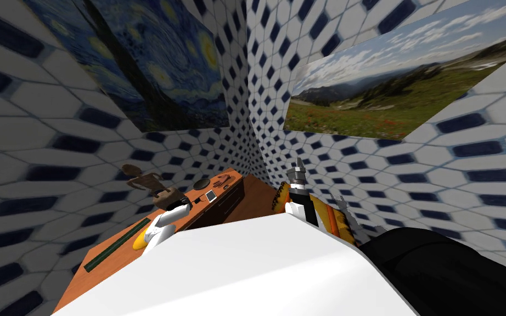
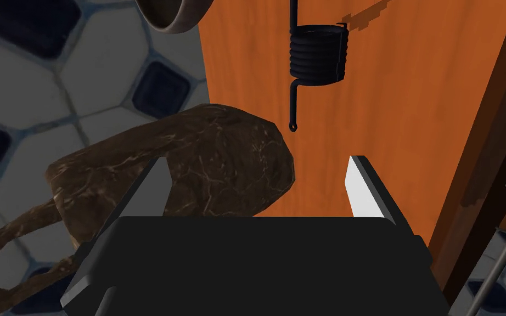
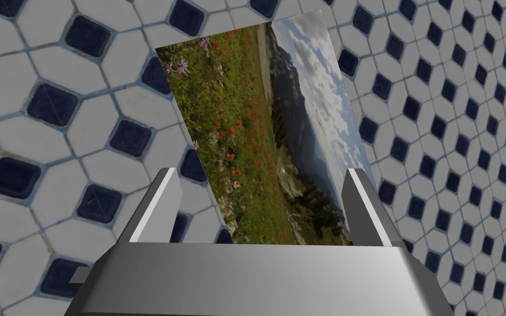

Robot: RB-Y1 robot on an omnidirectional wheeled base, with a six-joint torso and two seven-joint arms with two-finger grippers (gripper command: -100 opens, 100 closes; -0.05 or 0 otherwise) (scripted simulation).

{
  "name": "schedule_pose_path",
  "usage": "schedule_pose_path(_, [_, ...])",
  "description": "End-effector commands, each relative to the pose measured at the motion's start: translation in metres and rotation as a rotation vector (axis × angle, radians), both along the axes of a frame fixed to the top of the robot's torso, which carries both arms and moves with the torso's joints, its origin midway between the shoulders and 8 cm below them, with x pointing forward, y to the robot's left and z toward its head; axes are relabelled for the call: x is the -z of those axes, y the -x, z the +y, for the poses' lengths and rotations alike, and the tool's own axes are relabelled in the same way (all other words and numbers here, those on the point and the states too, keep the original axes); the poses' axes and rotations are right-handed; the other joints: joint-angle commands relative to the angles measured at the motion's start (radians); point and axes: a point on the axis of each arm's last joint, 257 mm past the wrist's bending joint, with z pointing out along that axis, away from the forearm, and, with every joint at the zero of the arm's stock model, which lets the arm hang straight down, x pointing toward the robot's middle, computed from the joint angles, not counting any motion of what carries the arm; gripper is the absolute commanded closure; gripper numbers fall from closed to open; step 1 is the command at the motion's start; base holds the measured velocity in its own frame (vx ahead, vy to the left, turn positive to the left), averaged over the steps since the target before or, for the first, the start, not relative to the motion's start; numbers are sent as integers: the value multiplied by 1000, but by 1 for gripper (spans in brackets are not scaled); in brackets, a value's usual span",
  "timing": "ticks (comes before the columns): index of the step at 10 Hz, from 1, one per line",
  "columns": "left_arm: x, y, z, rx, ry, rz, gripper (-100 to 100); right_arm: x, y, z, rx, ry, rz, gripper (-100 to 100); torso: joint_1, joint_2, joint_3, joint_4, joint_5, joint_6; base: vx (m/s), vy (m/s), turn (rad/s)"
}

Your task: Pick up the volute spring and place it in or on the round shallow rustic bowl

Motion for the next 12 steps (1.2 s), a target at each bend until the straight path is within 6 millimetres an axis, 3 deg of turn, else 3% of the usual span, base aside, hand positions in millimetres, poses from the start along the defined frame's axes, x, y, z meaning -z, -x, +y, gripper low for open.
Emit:
schedule_pose_path(1, [9, 6, 4, -21, 26, 24, -100, 0, 0, 0, 0, 0, 0, 0, 0, 0, 0, 0, 0, 0, 82, 27, -31])
schedule_pose_path(12, [83, 71, -9, -198, 247, 197, -100, 0, 0, 0, 0, 0, 0, 0, 0, 1, 0, 0, 0, 0, 64, 32, -32])
